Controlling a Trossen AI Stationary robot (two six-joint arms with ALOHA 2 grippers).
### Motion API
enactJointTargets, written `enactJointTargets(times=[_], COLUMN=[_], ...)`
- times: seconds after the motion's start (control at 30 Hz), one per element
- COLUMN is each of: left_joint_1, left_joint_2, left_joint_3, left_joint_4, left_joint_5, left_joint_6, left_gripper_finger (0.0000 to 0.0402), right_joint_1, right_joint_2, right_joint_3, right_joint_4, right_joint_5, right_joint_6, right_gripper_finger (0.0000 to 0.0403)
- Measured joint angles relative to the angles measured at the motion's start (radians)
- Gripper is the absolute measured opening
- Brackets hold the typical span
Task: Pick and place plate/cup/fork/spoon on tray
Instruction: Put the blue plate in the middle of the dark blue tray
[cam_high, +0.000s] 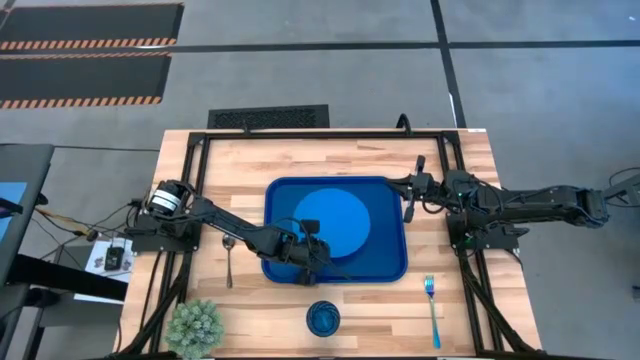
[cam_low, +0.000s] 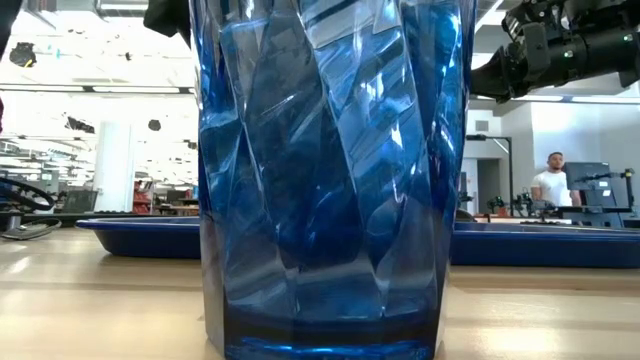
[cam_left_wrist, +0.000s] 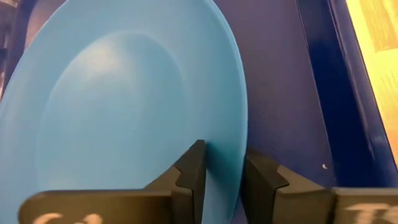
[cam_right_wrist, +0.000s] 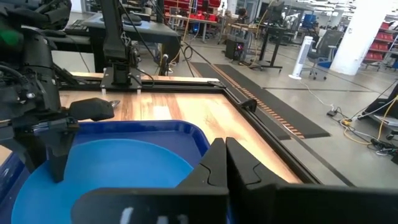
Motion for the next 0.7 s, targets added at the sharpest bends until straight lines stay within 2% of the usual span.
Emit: enactJointTargets(times=[0.2, 0.7], left_joint_1=[0.016, 0.021], left_joint_2=[0.000, 0.000], left_joint_3=[0.000, 0.000], left_joint_4=[0.069, 0.064], left_joint_5=[0.025, 0.042], left_joint_6=[0.014, -0.001], left_gripper_finger=[0.0044, 0.0042], right_joint_1=[0.000, 0.000], right_joint_2=[0.000, 0.000], right_joint_3=[0.000, 0.001], right_joint_4=[0.000, -0.001], right_joint_5=[0.000, 0.001], right_joint_6=[0.000, -0.005], right_gripper_finger=[0.0004, 0.0004])
